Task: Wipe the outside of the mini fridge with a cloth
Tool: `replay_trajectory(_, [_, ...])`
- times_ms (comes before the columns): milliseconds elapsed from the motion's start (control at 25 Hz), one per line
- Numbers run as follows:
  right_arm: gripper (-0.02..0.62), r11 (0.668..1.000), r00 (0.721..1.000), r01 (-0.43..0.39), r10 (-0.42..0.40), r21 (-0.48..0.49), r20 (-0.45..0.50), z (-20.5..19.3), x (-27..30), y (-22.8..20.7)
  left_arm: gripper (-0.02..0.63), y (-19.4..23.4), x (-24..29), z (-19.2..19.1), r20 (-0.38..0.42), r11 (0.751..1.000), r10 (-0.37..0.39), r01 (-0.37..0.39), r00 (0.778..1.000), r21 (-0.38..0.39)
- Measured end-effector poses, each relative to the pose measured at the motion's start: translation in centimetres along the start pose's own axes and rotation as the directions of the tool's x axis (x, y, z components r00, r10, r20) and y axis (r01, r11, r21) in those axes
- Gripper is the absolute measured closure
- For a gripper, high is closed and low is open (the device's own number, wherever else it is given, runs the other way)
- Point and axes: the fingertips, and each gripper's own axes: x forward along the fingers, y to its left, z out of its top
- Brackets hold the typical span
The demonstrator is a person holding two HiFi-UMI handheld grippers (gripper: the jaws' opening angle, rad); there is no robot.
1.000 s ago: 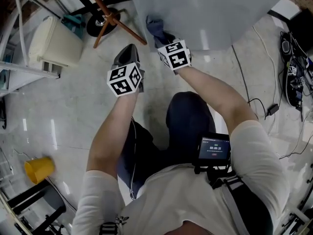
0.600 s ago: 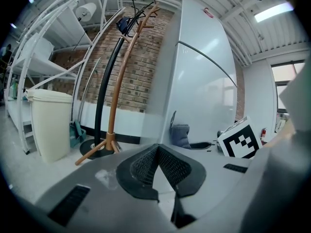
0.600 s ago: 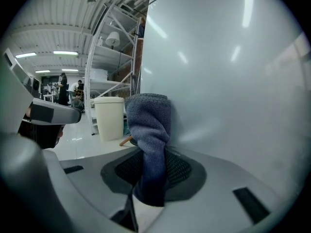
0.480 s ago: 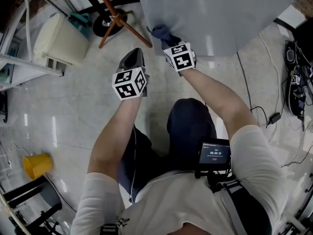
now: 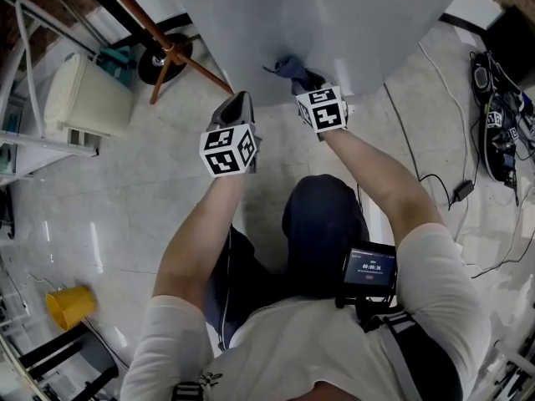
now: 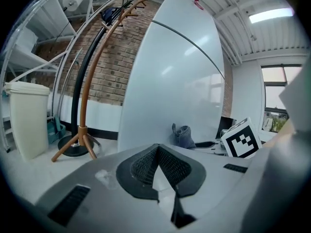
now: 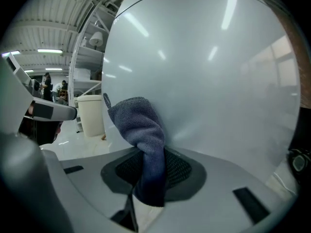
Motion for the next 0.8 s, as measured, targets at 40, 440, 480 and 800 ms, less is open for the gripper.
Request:
replay_trajectory(40, [0.485, 1.0, 1.0, 0.012, -0.012, 0.007, -0.001, -0.3, -0.3, -0.9, 0.603, -0.6, 0.5, -0.1, -0.004, 1.0, -0.01, 0.01, 1.0, 0.003])
replay_trajectory(440, [0.485, 0.991, 0.994, 0.113, -0.113, 0.066, 0.008, -2.0, -3.9, -9.5, 0.603, -6.8, 4.8, -0.2, -0.023, 0.995, -0.097, 0.097, 0.995, 0.024])
replay_trajectory(480, [0.485, 0.989, 0.992, 0.126, -0.127, 0.074, 0.007, -2.2, -4.3, -10.4, 0.603, -7.3, 5.2, -0.2, -0.026, 0.994, -0.104, 0.105, 0.994, 0.025])
replay_trajectory(800, [0.485, 0.957, 0.968, 0.248, -0.249, 0.148, -0.016, -4.0, -7.6, -19.1, 0.603, -11.4, 8.0, -0.5, -0.042, 0.988, -0.152, 0.154, 0.987, 0.032])
